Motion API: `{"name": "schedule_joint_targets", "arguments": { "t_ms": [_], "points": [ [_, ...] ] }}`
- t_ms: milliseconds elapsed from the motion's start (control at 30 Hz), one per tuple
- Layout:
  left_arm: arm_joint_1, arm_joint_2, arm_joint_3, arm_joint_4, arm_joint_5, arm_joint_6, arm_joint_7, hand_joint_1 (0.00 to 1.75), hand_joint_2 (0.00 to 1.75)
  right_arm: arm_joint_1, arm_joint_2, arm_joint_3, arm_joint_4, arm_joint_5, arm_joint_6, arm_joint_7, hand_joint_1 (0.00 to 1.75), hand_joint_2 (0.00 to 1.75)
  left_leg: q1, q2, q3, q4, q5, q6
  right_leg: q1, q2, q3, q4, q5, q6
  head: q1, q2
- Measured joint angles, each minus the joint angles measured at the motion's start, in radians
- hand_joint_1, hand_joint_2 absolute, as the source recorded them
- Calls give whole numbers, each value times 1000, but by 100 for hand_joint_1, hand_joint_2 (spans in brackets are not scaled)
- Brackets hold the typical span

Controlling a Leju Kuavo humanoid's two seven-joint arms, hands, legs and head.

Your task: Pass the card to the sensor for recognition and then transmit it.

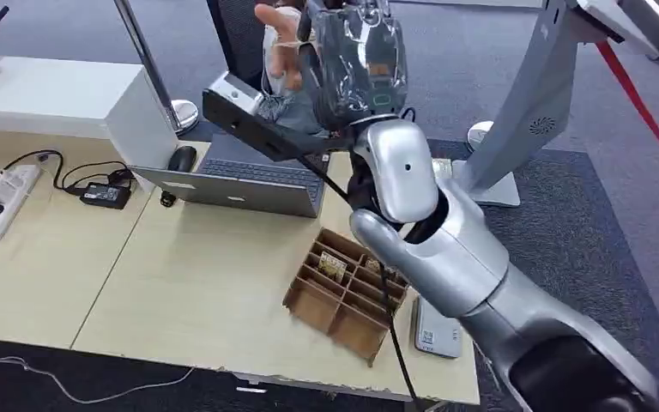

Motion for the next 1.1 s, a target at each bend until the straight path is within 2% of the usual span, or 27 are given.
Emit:
{"name": "schedule_joint_targets", "arguments": {
  "t_ms": [167, 333, 367, 400, 467, 800, 967, 1100],
  "points": [
    [0, 0, 1, 1, 10, -2, 6, 0, 0, -23, 84, 22, 177, -16, -12, -12, 175, 175, 1, 0, 0, 0, 0, -1, 1, 0, 0, 0, 0, 0, 0, 0],
    [2, 0, 3, 2, 24, -5, 17, 0, 0, -23, 130, 50, 312, -48, -11, -12, 175, 175, 2, -2, -4, 0, 1, -1, 1, -3, -3, 0, 1, -1, 0, 0],
    [2, 0, 3, 2, 29, -7, 19, 0, 0, -23, 139, 54, 335, -51, -13, -13, 154, 175, 2, -2, -4, 0, 1, -1, 1, -2, -4, 0, 1, -1, 0, 0],
    [2, 0, 3, 2, 32, -8, 21, 0, 0, -23, 147, 58, 357, -54, -15, -14, 31, 175, 2, -2, -4, 0, 1, -1, 1, -2, -4, 0, 1, -1, 0, 0],
    [2, 0, 4, 3, 37, -8, 21, 0, 0, -24, 154, 66, 390, -60, -20, -18, 0, 175, 2, -3, -5, 0, 1, -1, 1, -3, -4, -1, 1, -1, 0, 0],
    [6, 0, 18, 8, 48, 10, 21, 0, 0, -19, 152, 68, 442, -128, -95, -69, 0, 175, 2, -2, -4, 0, 1, -2, 1, -2, -4, -1, 2, -2, 0, 0],
    [6, 0, 19, 8, 31, 32, 21, 0, 0, 11, 108, 52, 352, -159, -105, -72, 0, 175, 2, -2, -4, 1, 2, -2, 1, -2, -4, -1, 2, -2, 0, 0],
    [5, 0, 19, 8, 11, 45, 29, 0, 0, 53, 56, 24, 246, -239, -142, -79, 0, 175, 2, -2, -4, 1, 2, -2, 1, -2, -4, -1, 2, -2, 0, 0]
  ]
}}
